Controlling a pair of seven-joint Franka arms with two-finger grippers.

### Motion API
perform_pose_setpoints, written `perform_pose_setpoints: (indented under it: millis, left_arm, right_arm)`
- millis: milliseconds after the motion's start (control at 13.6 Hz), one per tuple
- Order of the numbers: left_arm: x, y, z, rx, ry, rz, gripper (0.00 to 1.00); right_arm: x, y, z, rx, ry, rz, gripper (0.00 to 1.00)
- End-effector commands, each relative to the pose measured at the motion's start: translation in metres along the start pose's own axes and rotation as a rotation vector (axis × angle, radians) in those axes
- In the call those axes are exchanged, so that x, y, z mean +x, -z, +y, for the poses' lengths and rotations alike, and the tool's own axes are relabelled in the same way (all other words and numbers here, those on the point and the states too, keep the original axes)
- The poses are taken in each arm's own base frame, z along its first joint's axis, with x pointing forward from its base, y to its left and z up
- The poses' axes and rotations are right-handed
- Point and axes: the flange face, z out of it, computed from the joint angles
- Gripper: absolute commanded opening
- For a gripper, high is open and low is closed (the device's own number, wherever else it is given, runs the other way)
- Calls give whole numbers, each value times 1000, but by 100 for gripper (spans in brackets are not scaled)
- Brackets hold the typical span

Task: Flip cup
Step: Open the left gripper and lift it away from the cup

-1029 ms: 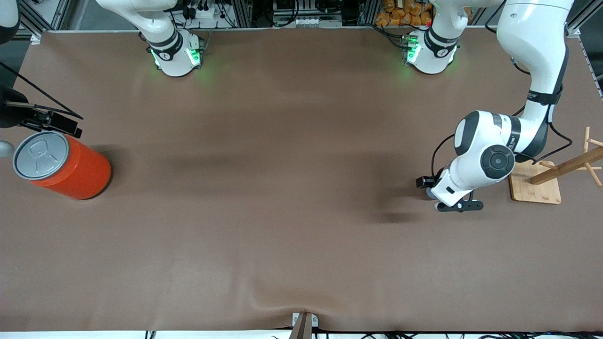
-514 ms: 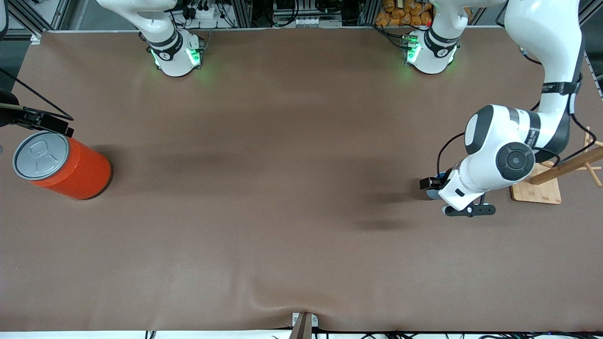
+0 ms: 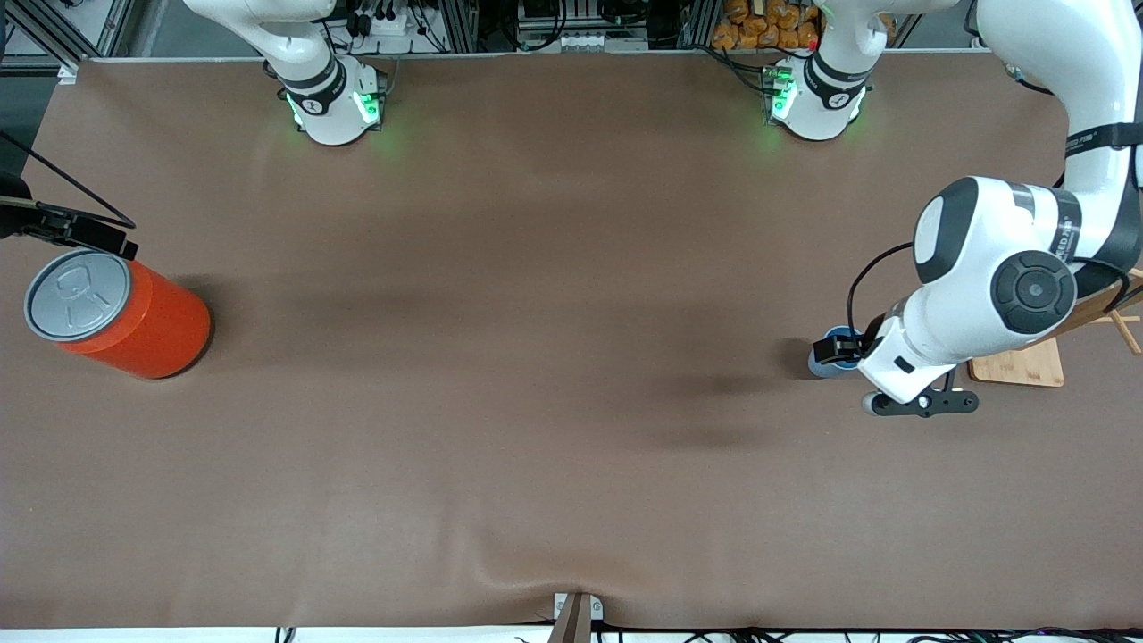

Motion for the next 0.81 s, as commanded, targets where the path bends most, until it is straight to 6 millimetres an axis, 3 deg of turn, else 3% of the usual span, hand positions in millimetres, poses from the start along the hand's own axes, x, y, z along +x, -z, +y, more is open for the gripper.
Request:
perform_pose_setpoints:
  millis: [0,367,514,735]
  left_arm:
    - [-13,31,1,13,-22,5,100]
    - [-42,105,1,-7,-29,104,100]
    - [-74,153,-12,-53,5,130,100]
    - [-135,199,-27,-38,2,136,100]
  right_arm:
    - [-3,2,-1,22,-12,-8,100]
    - [-2,-3,8,22,-34,-26,100]
    - [-2,-3,7,22,-31,-25,100]
    - [-3,0,2,23,-15,-16,100]
